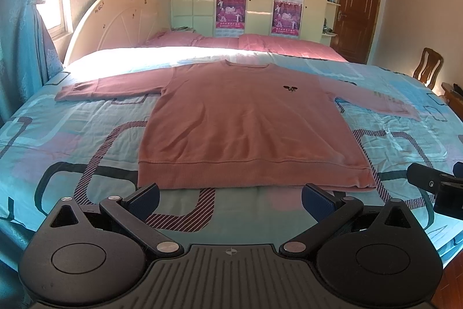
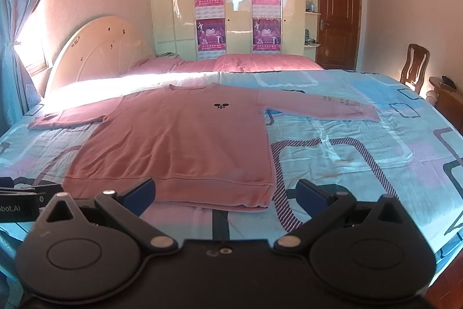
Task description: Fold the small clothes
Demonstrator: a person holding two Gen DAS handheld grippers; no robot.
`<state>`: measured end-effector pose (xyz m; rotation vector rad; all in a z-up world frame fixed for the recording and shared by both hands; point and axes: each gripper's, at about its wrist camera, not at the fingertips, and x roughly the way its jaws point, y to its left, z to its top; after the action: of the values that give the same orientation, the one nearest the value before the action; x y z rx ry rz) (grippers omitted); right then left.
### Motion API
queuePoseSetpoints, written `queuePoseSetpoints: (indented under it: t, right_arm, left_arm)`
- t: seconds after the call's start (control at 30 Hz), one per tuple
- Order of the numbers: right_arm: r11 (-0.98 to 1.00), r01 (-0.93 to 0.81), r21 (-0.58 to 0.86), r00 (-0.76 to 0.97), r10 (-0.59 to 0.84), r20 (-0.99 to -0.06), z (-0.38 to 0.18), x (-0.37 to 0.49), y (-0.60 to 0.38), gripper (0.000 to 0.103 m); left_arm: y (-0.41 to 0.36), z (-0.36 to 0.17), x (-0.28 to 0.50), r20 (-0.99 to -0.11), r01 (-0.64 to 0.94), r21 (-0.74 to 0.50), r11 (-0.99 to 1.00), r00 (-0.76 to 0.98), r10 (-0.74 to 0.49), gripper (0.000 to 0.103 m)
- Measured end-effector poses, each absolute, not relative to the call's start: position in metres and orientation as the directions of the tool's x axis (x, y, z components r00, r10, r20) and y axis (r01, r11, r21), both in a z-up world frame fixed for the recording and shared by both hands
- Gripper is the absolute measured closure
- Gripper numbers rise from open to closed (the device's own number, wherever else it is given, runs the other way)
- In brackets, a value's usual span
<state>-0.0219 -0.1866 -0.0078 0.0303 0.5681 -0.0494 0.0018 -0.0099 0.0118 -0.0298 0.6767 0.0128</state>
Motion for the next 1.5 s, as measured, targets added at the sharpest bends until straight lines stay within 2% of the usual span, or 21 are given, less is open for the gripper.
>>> queuePoseSetpoints:
  t: [0.3, 0.57, 0.73, 0.87, 1.0, 1.2, 1.3, 1.37, 1.4, 1.47, 1.5]
  right_arm:
    - [0.998, 0.066, -0.002, 0.842, -0.057, -0.536, -0.010, -0.013, -0.186, 0.000]
    - [0.985, 0.150, -0.085, 0.857, -0.172, -0.485, -0.015, 0.023, -0.186, 0.000]
    - [0.983, 0.178, -0.043, 0.839, -0.174, -0.516, -0.020, 0.062, -0.197, 0.000]
    - [0.974, 0.226, -0.019, 0.837, -0.204, -0.507, -0.020, 0.092, -0.207, 0.000]
    - [0.961, 0.270, 0.064, 0.821, -0.195, -0.537, -0.016, 0.121, -0.230, 0.000]
    - [0.937, 0.345, 0.062, 0.816, -0.267, -0.513, -0.020, 0.159, -0.268, 0.001]
    - [0.924, 0.372, 0.088, 0.813, -0.278, -0.511, -0.030, 0.179, -0.302, 0.012]
    - [0.911, 0.395, 0.117, 0.807, -0.283, -0.519, -0.038, 0.197, -0.332, 0.028]
    - [0.903, 0.409, 0.130, 0.803, -0.288, -0.522, -0.042, 0.206, -0.347, 0.032]
    - [0.883, 0.440, 0.163, 0.790, -0.294, -0.538, -0.052, 0.228, -0.383, 0.049]
    - [0.873, 0.454, 0.179, 0.785, -0.296, -0.544, -0.057, 0.236, -0.399, 0.053]
  left_arm:
    - [-0.003, 0.011, 0.010, -0.618, -0.009, -0.065, 0.998, 0.785, -0.033, 0.000]
    - [0.006, 0.008, 0.053, -0.591, 0.034, -0.116, 0.993, 0.801, -0.097, 0.000]
    - [0.006, 0.007, 0.098, -0.574, 0.057, -0.131, 0.990, 0.809, -0.123, 0.000]
    - [0.002, 0.008, 0.139, -0.570, 0.133, -0.172, 0.976, 0.794, -0.209, 0.000]
    - [-0.008, 0.009, 0.182, -0.576, 0.121, -0.164, 0.979, 0.794, -0.195, 0.000]
    - [-0.046, -0.002, 0.234, -0.571, 0.173, -0.112, 0.978, 0.794, -0.206, 0.000]
    - [-0.070, -0.010, 0.262, -0.571, 0.153, -0.108, 0.982, 0.800, -0.187, 0.000]
    - [-0.085, -0.015, 0.280, -0.571, 0.125, -0.114, 0.986, 0.804, -0.168, 0.000]
    - [-0.093, -0.017, 0.290, -0.570, 0.115, -0.129, 0.985, 0.804, -0.169, 0.000]
    - [-0.110, -0.020, 0.310, -0.571, 0.105, -0.146, 0.984, 0.803, -0.170, 0.000]
    - [-0.120, -0.023, 0.321, -0.572, 0.096, -0.138, 0.986, 0.805, -0.158, 0.000]
